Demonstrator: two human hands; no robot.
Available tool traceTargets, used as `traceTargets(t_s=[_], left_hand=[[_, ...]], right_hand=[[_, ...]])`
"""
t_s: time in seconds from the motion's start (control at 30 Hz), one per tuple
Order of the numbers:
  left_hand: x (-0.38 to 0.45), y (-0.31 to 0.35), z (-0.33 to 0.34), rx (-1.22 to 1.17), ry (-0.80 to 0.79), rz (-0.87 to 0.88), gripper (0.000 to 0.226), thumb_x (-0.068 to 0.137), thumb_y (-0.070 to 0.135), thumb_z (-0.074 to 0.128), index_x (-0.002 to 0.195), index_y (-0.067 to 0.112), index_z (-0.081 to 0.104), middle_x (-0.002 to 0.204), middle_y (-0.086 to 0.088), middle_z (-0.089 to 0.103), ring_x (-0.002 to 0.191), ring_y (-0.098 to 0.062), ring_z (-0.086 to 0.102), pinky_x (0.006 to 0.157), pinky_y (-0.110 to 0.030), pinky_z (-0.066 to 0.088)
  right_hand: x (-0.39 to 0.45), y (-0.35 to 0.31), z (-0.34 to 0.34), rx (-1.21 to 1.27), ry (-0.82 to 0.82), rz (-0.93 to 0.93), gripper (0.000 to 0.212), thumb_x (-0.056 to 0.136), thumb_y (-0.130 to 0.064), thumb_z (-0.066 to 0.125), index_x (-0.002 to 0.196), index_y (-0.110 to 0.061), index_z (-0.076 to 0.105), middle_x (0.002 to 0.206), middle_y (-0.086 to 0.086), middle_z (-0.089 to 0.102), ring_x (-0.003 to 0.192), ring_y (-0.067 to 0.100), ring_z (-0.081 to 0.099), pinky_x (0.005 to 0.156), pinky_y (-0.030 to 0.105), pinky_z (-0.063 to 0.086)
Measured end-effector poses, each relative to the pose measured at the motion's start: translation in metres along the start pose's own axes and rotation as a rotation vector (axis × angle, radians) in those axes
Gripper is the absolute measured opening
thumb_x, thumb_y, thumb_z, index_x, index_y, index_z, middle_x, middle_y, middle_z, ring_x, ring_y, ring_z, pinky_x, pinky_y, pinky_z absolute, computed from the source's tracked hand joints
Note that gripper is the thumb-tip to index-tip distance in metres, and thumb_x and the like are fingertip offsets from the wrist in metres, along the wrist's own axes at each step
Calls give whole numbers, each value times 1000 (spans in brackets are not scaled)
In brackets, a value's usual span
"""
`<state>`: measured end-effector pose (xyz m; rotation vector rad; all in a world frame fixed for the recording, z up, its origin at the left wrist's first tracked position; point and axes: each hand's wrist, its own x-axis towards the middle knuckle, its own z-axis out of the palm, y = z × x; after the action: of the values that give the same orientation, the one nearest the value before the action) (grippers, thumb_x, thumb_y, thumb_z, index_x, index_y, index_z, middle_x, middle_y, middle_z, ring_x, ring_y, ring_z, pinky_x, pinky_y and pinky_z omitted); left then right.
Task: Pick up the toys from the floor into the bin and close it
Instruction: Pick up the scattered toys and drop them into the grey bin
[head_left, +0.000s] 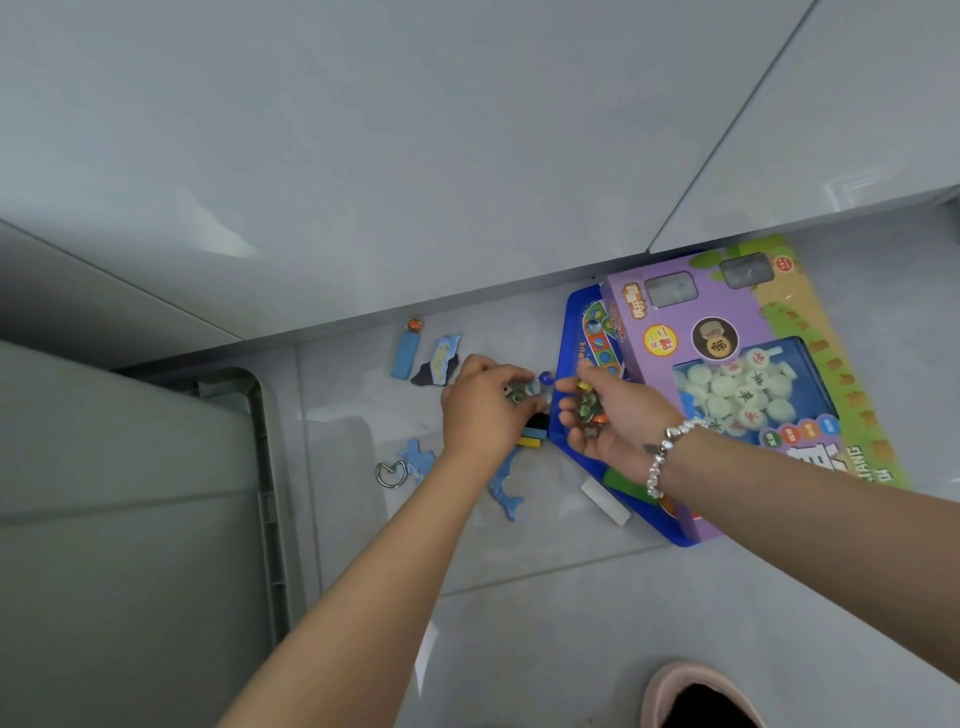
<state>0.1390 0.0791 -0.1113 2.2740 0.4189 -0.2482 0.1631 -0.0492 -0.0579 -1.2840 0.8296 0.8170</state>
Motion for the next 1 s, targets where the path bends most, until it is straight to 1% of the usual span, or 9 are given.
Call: traceTargets(t_s=[0.1,0.2,0.27,0.33,0.5,0.67,0.8,0.93,1.0], left_hand=[[6,1,-1,-12,-25,10,36,73,29,78,107,22,70,99,6,44,98,-16,53,96,-37,41],[10,-1,-1,-4,-31,122,42,70,26,79,111,25,69,99,6,47,101,-16,44,95,-34,38],[13,-2,-2,0,-48,191,45,70,24,79,113,25,68,102,6,50,101,-13,40,95,-36,36],[16,-2,-2,-5,-81,231,46,72,20,78,116,23,67,104,6,53,103,-15,44,96,-41,37],[30,1,-4,4,-160,287,40,71,18,78,110,21,70,96,10,52,86,-9,49,91,-47,43],[35,3,-5,75,-171,318,26,72,17,77,95,15,64,89,10,51,76,-9,46,89,-41,44],[34,3,-4,128,-154,338,18,76,19,74,91,15,64,94,8,53,83,-9,48,85,-25,27],[36,3,1,100,-148,317,21,75,19,75,96,15,72,100,0,61,91,-17,55,95,-37,36],[36,3,2,72,-128,308,20,74,16,75,94,12,74,97,-4,63,92,-21,57,92,-44,42]], right_hand=[[0,-1,-4,26,-11,-3,32,95,-34,49,78,-10,62,63,3,56,56,11,52,45,19,44],[0,-2,-8,41,-13,-5,32,94,-34,49,78,-10,62,63,2,55,55,11,52,42,17,44],[2,-3,-11,49,-14,-6,32,94,-34,49,79,-9,62,63,2,55,56,11,52,42,17,44],[2,-4,-12,46,-19,-6,32,95,-34,48,80,-9,62,64,2,55,57,11,52,42,18,44],[3,-3,-13,46,-17,-4,32,94,-33,49,81,-8,63,64,3,56,57,11,52,41,18,44],[5,-3,-14,48,-18,-1,32,94,-33,49,80,-8,63,64,3,56,57,11,52,41,17,44],[6,-3,-14,53,-21,4,33,95,-33,48,80,-8,63,65,3,55,58,11,52,41,17,44],[6,-4,-14,56,-16,9,32,94,-34,48,81,-8,63,66,3,56,58,11,53,42,17,45],[6,-4,-14,61,-17,12,32,95,-33,48,80,-8,63,65,3,55,58,11,53,42,17,45]])
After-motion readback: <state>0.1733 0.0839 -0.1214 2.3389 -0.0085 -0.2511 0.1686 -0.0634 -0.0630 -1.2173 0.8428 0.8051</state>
